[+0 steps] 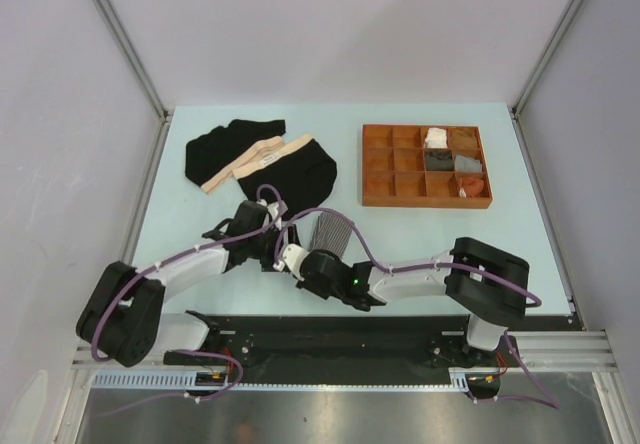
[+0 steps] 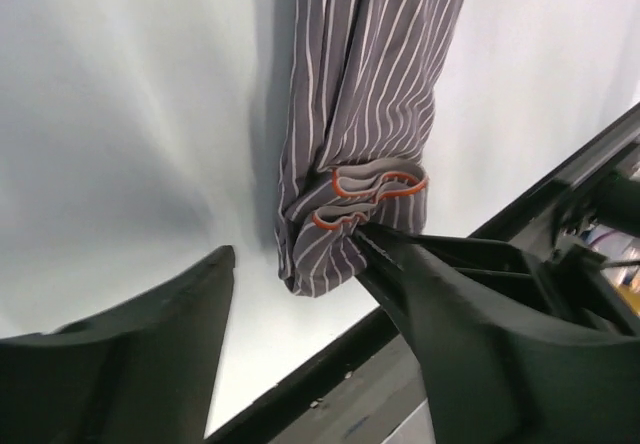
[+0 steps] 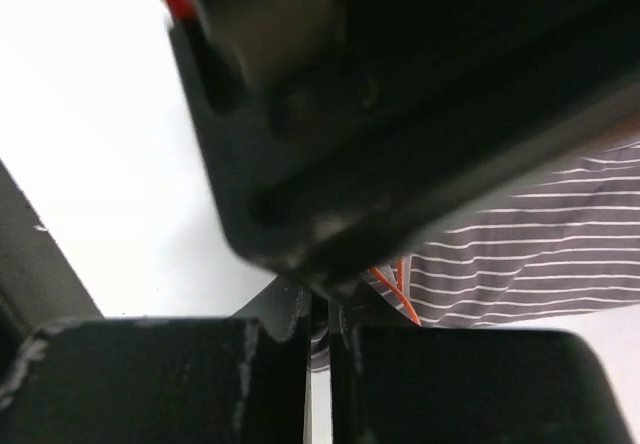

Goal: Roll the underwear
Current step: Roll the underwear to the center of the board.

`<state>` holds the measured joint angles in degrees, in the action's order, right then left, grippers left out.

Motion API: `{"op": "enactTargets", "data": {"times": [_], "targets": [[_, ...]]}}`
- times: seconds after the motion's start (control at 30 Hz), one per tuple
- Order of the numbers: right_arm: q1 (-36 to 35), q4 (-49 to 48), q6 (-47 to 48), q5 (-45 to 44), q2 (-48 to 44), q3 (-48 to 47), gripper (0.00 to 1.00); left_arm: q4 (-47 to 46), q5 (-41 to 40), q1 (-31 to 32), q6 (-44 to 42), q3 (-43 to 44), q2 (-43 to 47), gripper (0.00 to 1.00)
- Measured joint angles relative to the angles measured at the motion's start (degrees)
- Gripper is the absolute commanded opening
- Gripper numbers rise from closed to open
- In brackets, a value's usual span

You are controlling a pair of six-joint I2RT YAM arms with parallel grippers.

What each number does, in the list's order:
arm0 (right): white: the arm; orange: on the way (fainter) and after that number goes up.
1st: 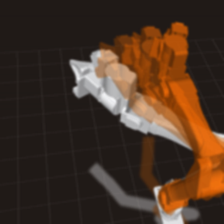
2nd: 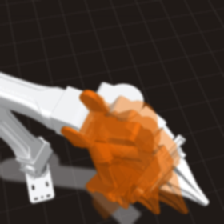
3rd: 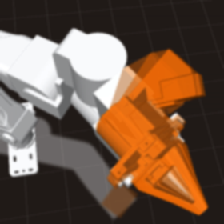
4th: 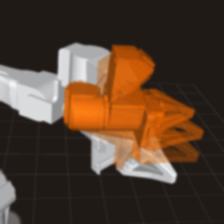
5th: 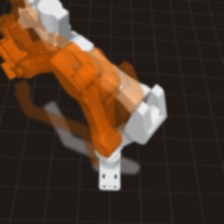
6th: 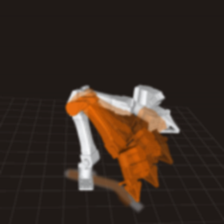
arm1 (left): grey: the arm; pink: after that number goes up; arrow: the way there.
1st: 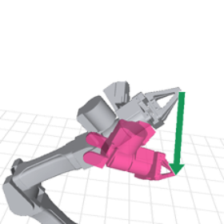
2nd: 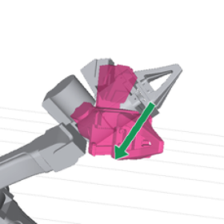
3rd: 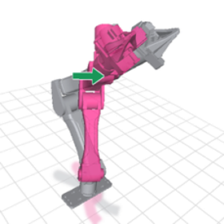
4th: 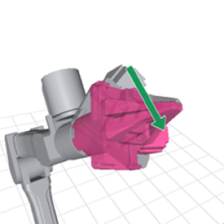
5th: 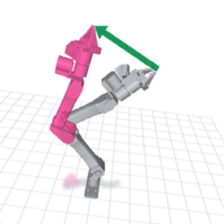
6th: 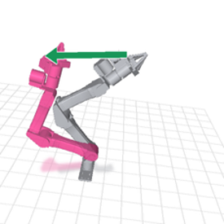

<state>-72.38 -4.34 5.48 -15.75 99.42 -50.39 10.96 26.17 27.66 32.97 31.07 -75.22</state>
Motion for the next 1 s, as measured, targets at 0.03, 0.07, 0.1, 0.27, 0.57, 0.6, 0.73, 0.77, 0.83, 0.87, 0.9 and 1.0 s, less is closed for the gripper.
{"op": "enactTargets", "data": {"times": [0.03,0.07,0.1,0.27,0.57,0.6,0.73,0.77,0.83,0.87,0.9,1.0], "targets": [[0.2,0.4,-0.2,1.1,-0.2,-0.1,0.0,0.6,-0.1,-0.6,0.0,0.1,1.2,0.8],[0.6,0.8,-0.5,2.0,-0.4,-0.2,0.0,1.1,-0.3,-1.0,0.0,0.1,2.1,0.86],[1.1,1.5,-0.9,3.4,-0.7,-0.4,0.0,1.4,-0.9,-1.6,0.0,0.2,3.1,0.89],[3.2,4.3,-3.7,14.5,-2.3,-1.4,0.0,6.7,-8.5,-2.8,-0.1,0.1,10.1,0.93],[10.5,7.2,-9.4,33.1,-2.2,-1.6,0.0,6.6,-15.9,-3.1,0.4,-3.5,22.3,0.87],[11.5,7.3,-9.8,34.7,-2.1,-1.6,0.0,6.0,-16.1,-3.0,0.5,-4.5,23.5,0.87],[14.9,8.3,-10.6,40.4,-1.3,-2.1,0.0,3.7,-17.1,-1.0,0.6,-8.5,26.5,0.86],[15.9,8.9,-10.8,42.0,-1.0,-2.3,0.0,2.8,-17.4,0.2,0.6,-9.7,27.4,0.86],[17.7,9.9,-11.1,44.7,-0.3,-3.0,0.0,1.4,-17.9,3.0,0.6,-11.6,28.9,0.85],[18.8,10.5,-11.1,46.3,0.2,-3.5,0.0,0.3,-18.1,4.4,0.5,-12.4,29.5,0.85],[19.4,10.9,-11.3,47.3,0.5,-3.8,0.0,-0.6,-18.2,5.6,0.5,-13.0,30.0,0.84],[21.7,12.4,-11.5,50.8,2.0,-5.2,0.0,-4.8,-18.5,9.4,0.3,-15.1,31.6,0.82]]}}
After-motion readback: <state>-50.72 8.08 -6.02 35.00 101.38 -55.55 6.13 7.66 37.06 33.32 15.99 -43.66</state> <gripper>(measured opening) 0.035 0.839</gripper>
